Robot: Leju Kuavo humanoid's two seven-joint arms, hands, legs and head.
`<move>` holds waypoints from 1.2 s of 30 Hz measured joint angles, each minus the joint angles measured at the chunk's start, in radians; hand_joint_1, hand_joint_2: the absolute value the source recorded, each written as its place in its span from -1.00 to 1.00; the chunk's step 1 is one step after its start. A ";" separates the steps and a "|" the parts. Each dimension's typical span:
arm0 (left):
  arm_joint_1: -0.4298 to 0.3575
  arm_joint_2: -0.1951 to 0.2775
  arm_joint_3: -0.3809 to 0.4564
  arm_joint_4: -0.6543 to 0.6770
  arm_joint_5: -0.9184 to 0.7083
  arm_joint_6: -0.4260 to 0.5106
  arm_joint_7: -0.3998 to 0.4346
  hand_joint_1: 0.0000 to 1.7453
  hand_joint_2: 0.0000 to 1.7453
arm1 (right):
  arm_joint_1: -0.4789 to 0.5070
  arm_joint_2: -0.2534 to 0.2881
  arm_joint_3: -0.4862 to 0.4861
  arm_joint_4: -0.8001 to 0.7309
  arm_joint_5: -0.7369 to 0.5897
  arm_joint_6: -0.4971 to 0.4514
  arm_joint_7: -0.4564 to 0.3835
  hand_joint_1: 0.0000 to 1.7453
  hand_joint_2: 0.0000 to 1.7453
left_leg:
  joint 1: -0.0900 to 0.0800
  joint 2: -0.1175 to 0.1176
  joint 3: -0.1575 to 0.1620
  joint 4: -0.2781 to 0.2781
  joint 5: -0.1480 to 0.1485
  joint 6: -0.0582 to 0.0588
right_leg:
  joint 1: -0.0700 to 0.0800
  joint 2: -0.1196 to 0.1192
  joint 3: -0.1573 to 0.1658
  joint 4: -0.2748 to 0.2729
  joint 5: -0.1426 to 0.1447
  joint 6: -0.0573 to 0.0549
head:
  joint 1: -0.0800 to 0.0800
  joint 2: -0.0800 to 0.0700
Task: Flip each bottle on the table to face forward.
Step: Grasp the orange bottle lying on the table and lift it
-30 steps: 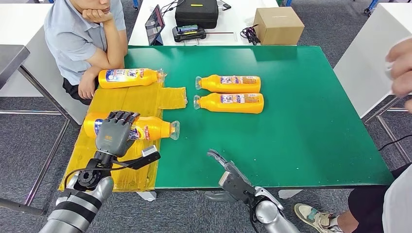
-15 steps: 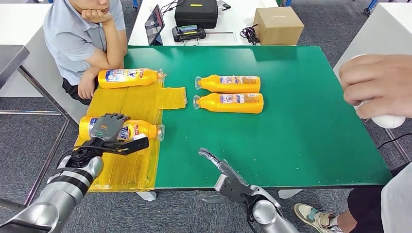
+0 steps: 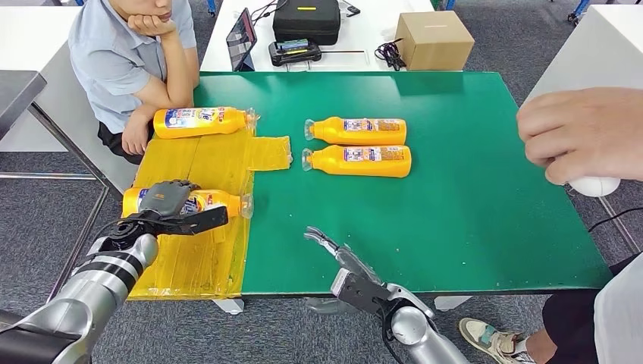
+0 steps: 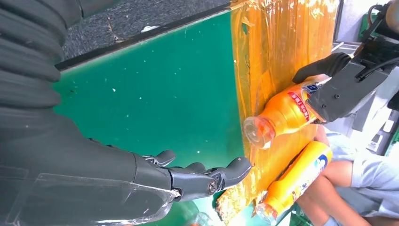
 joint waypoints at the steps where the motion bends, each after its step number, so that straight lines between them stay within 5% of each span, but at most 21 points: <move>1: -0.005 -0.001 0.001 0.007 0.003 -0.005 -0.001 -0.40 1.00 | -0.003 0.000 0.001 0.000 0.000 0.001 0.000 -1.00 1.00 | 0.000 0.000 0.000 0.000 0.000 0.000 | 0.000 0.000 0.000 0.000 0.000 0.000 | 0.000 0.000; 5: -0.015 -0.005 0.003 0.021 0.005 -0.009 -0.003 -0.44 1.00 | -0.009 0.000 0.005 0.001 0.000 0.002 0.000 -1.00 1.00 | 0.000 0.000 0.000 0.000 0.000 0.000 | 0.000 0.000 0.000 0.000 0.000 0.000 | 0.000 0.000; 8: -0.017 -0.006 0.004 0.026 0.006 -0.009 -0.003 -0.75 1.00 | -0.010 0.000 0.007 0.001 0.000 0.002 0.000 -1.00 1.00 | 0.000 0.000 0.000 0.000 0.000 0.000 | 0.000 0.000 0.000 0.000 0.000 0.000 | 0.000 0.000; 12: -0.018 -0.007 0.004 0.032 0.003 -0.016 -0.002 -0.73 1.00 | -0.010 0.000 0.008 0.001 -0.002 0.003 0.000 -1.00 1.00 | 0.000 0.000 0.000 0.000 0.000 0.000 | 0.000 0.000 0.000 0.000 0.000 0.000 | 0.000 0.000; 17: -0.025 -0.008 0.004 0.041 0.002 -0.050 0.012 -1.00 1.00 | -0.017 0.001 0.008 0.006 -0.010 0.007 0.000 -1.00 1.00 | 0.000 0.000 0.000 0.000 0.000 0.000 | 0.000 0.000 0.000 0.000 0.000 0.000 | 0.000 0.000; 29: -0.047 -0.014 0.004 0.062 0.004 -0.090 0.041 -1.00 1.00 | -0.039 0.001 0.009 0.033 -0.013 0.008 0.000 -1.00 1.00 | 0.000 0.000 0.000 0.000 0.000 0.000 | 0.000 0.000 0.000 0.000 0.000 0.000 | 0.000 0.000; 36: -0.046 -0.027 0.017 0.066 0.077 -0.020 -0.002 -1.00 1.00 | -0.039 0.002 0.008 0.041 -0.013 0.006 -0.001 -1.00 1.00 | 0.000 0.000 0.000 0.000 0.000 0.000 | 0.000 0.000 0.000 0.000 0.000 0.000 | 0.000 0.000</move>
